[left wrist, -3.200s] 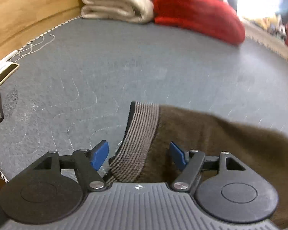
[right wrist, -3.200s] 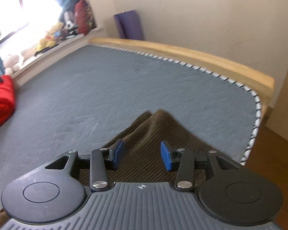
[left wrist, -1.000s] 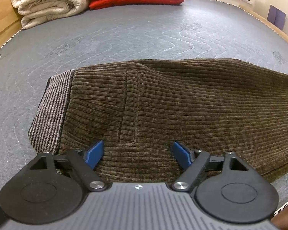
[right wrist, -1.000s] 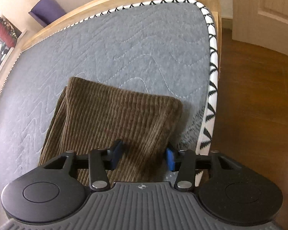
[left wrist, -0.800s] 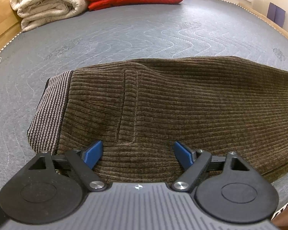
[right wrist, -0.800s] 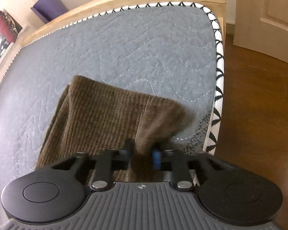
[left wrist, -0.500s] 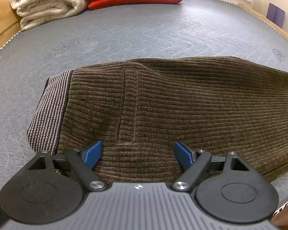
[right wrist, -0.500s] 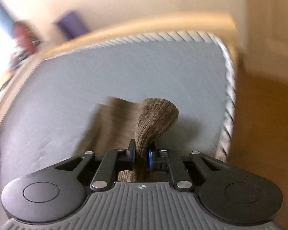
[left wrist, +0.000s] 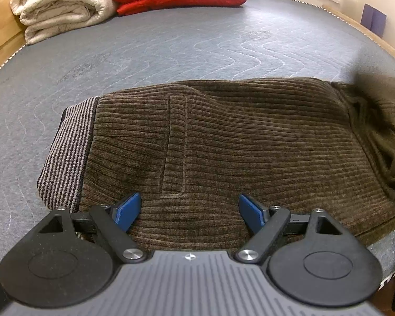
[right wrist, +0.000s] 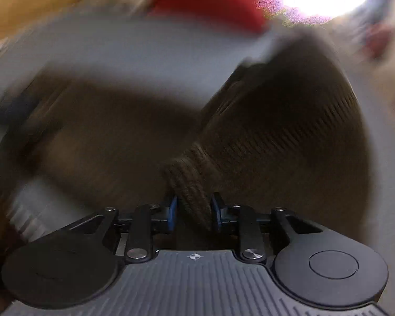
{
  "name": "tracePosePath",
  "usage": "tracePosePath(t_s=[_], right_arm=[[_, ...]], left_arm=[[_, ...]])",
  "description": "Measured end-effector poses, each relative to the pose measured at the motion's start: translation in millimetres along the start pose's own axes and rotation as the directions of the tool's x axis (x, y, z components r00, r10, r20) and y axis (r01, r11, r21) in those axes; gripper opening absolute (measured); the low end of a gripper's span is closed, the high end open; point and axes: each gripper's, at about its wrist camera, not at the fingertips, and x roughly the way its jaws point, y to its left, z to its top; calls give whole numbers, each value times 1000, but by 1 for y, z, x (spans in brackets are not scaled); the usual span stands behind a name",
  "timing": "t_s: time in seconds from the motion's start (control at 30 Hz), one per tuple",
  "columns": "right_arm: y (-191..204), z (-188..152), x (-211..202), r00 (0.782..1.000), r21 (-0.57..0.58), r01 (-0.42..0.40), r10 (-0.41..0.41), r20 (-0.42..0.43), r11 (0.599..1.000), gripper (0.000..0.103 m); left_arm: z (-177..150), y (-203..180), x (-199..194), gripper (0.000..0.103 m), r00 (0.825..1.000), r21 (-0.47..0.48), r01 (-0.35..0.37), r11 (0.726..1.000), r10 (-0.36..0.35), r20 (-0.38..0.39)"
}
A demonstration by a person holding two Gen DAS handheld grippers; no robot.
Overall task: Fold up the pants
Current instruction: 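Grasp a corduroy corner with the right tool and lift it toward the left tool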
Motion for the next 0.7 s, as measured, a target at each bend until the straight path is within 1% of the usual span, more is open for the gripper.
tracePosePath(t_s=[0.03,0.07,0.1,0.13,0.17,0.23,0.3,0.37,0.47,0.53,0.57,0.63,0.7], right_arm=[[9,-1,-2,1000,-45,18,-17,15,999,46],[15,1,-10,999,-91,18,-14,46,996,48],[13,4,-18,997,-99,-7,16,82,995,46],[7,8,-28,991,-72,-39,48,126,997,47],[-3,10,-36,985,-23,-61,64,162,998,49],[-26,10,-40,980,87,-59,41,194,994,54],[-41,6,-36,984,165,-19,-10,178,986,54],[-51,7,-24,987,182,10,-38,153,983,54],[-50,8,-7,991,158,26,-47,128,987,54],[-37,8,10,995,125,10,-22,95,992,55],[-31,8,17,996,98,16,-25,82,995,55],[-19,7,20,993,44,48,-52,102,998,56],[-18,11,22,993,15,55,-57,107,998,56]], left_arm=[[-1,0,0,85,1000,0,2,1000,-2,-1],[-1,0,-1,85,1000,1,4,1000,-4,-1],[-2,0,-1,85,1000,0,4,1000,-4,-1],[-1,0,-1,85,1000,-1,4,1000,-4,-3],[-1,-1,-1,86,1000,-2,3,1000,-3,-5],[0,-2,-1,86,1000,1,-2,1000,2,-6],[1,-3,0,86,1000,8,-6,1000,6,-5],[0,-4,1,86,1000,9,-5,1000,5,-5],[0,-5,0,86,1000,9,-5,1000,5,-4],[0,-5,0,86,1000,9,-5,1000,5,-3],[0,-5,0,86,1000,9,-5,1000,5,-3],[0,-5,0,86,1000,9,-3,1000,3,-2],[0,-5,-1,86,1000,8,-2,1000,2,-1]])
